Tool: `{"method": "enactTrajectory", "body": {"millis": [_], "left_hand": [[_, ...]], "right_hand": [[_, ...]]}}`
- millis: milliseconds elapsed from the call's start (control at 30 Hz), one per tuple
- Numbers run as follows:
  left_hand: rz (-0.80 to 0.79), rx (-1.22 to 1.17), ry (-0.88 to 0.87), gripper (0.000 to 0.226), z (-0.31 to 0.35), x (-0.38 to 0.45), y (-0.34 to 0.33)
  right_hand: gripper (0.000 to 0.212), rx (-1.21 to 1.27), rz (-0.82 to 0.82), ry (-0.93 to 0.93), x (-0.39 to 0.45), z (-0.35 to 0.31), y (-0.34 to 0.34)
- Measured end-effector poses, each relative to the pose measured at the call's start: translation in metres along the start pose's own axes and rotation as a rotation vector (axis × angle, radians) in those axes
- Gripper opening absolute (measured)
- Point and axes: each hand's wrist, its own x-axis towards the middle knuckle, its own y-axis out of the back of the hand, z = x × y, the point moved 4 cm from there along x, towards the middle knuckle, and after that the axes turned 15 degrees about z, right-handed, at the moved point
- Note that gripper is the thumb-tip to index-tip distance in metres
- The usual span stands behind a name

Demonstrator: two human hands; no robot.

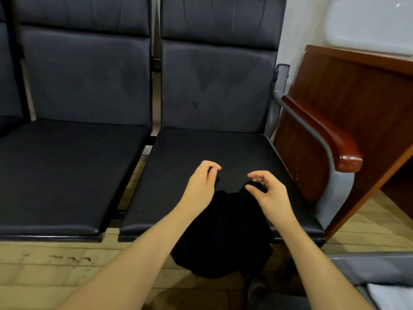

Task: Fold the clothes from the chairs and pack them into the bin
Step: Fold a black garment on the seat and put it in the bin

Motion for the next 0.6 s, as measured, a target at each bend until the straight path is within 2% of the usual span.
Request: {"method": "enactTrajectory", "body": {"millis": [33, 133, 200, 333, 400, 600], "left_hand": [[-0.08, 0.049, -0.046, 0.016, 0.003, -0.003, -0.011], [-0.331, 0.166, -0.089, 0.043, 0.002, -0.016, -0.041], [-0.371, 0.123, -0.061, 0.041, -0.002, -0.02, -0.051], [-0.233, -0.055, 0.065, 0.01, 0.001, -0.015, -0.05], [-0.153, -0.135, 0.119, 0.012, 0.005, -0.013, -0.044], [0.017, -0.135, 0.092, 0.013, 0.014, 0.005, -0.017]], "right_hand": [[0.029, 0.024, 0.013, 0.005, 0.0, -0.001, 0.003], [0.03, 0.081, 0.041, 0.021, 0.003, -0.005, 0.014], [0.029, 0.099, 0.062, 0.019, 0.004, -0.004, 0.021], [0.027, 0.098, 0.077, 0.0, 0.006, 0.001, 0.029], [0.03, 0.093, 0.026, -0.03, 0.007, 0.005, 0.029], [0.03, 0.06, -0.177, -0.119, 0.006, 0.009, 0.018]]}}
